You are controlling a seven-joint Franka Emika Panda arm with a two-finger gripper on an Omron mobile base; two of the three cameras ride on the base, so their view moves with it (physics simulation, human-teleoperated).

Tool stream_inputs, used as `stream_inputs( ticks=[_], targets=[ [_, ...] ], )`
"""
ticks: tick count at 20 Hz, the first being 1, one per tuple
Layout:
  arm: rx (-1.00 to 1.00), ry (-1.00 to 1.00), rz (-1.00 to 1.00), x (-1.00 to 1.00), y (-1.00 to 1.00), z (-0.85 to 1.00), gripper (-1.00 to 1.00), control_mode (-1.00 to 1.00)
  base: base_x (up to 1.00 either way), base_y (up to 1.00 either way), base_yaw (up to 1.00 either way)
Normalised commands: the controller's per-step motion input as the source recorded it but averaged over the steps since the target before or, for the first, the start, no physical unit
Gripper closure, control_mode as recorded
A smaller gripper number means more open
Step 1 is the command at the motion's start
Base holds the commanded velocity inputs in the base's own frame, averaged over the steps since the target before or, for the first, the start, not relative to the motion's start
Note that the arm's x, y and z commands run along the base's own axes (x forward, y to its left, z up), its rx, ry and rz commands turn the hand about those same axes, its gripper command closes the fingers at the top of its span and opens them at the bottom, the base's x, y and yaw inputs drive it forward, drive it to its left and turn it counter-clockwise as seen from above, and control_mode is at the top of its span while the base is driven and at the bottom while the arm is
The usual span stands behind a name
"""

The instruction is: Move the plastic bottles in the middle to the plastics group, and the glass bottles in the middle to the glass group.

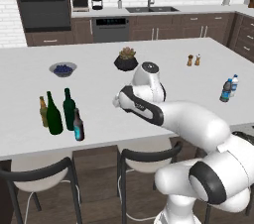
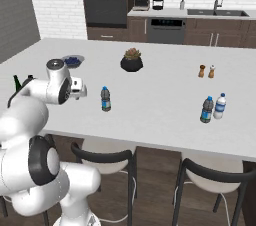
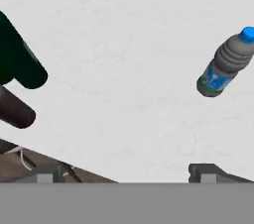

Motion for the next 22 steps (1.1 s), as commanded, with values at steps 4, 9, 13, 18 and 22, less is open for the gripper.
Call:
stream_inputs(
  ticks=[4, 9, 13, 18, 22],
  targets=[
    [0.00, 0.00, -0.26, 0.31, -0.72, 0.13, -1.00, -1.00, 0.00, 0.00, 0.00],
    [0.00, 0.00, -0.28, 0.39, -0.66, 0.19, -1.00, -1.00, 0.00, 0.00, 0.00],
    [0.00, 0.00, -0.31, 0.32, -0.53, 0.28, -1.00, -1.00, 0.00, 0.00, 0.00],
    [0.01, -0.07, -0.16, 0.38, -0.20, 0.02, -1.00, -1.00, 0.00, 0.00, 0.00],
    [0.15, 0.00, -0.03, 0.50, 0.02, -0.13, -1.00, -1.00, 0.00, 0.00, 0.00]
  ],
)
